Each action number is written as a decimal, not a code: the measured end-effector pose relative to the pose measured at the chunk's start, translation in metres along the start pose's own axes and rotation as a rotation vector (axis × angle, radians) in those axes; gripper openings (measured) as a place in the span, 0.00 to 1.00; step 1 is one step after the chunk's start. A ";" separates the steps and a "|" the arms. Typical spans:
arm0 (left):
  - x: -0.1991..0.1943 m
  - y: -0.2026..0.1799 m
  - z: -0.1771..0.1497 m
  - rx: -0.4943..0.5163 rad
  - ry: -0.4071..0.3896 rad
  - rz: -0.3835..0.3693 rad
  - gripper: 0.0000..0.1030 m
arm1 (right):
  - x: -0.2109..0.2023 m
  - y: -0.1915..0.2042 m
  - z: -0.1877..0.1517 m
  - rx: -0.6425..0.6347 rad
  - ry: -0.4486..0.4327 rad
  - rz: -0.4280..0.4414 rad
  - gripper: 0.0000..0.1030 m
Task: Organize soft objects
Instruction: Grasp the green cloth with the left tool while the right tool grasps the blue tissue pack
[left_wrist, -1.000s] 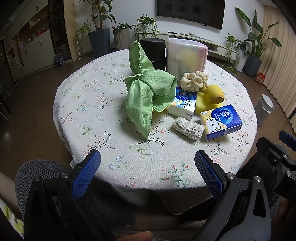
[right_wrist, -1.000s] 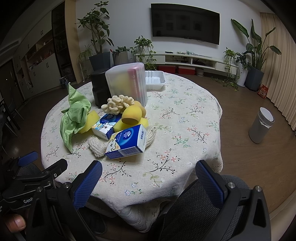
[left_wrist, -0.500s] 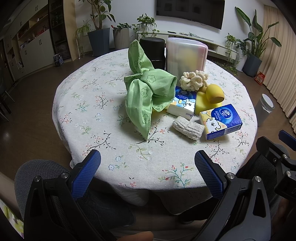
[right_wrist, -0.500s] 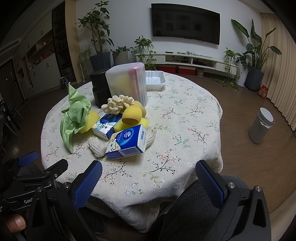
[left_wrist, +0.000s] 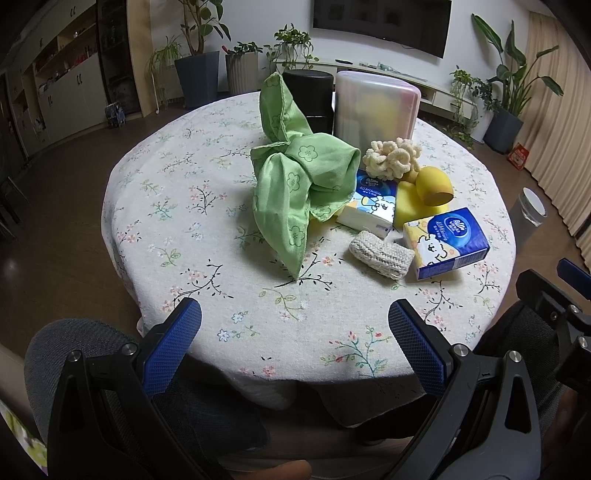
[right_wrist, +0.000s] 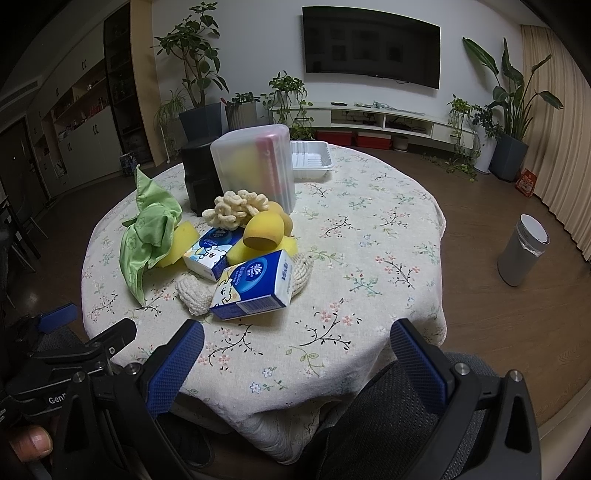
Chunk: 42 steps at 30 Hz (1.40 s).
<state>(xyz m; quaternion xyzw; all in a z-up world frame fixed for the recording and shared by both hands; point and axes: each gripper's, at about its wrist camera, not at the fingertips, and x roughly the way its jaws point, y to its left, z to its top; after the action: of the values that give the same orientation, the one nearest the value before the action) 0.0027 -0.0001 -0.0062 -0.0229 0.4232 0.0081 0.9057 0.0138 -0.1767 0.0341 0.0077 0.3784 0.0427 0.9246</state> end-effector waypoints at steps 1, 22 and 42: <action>0.001 0.000 0.000 -0.001 0.001 0.001 1.00 | 0.000 0.002 0.003 0.000 0.002 0.002 1.00; 0.043 0.029 0.021 -0.027 0.059 -0.001 1.00 | 0.050 0.013 0.026 -0.012 0.089 0.044 1.00; 0.079 0.041 0.039 -0.037 0.100 -0.038 0.92 | 0.107 0.012 0.029 0.058 0.229 0.154 0.84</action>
<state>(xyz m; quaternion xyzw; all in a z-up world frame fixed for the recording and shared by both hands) 0.0820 0.0426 -0.0434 -0.0480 0.4673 -0.0023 0.8828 0.1090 -0.1549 -0.0197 0.0586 0.4809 0.1031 0.8687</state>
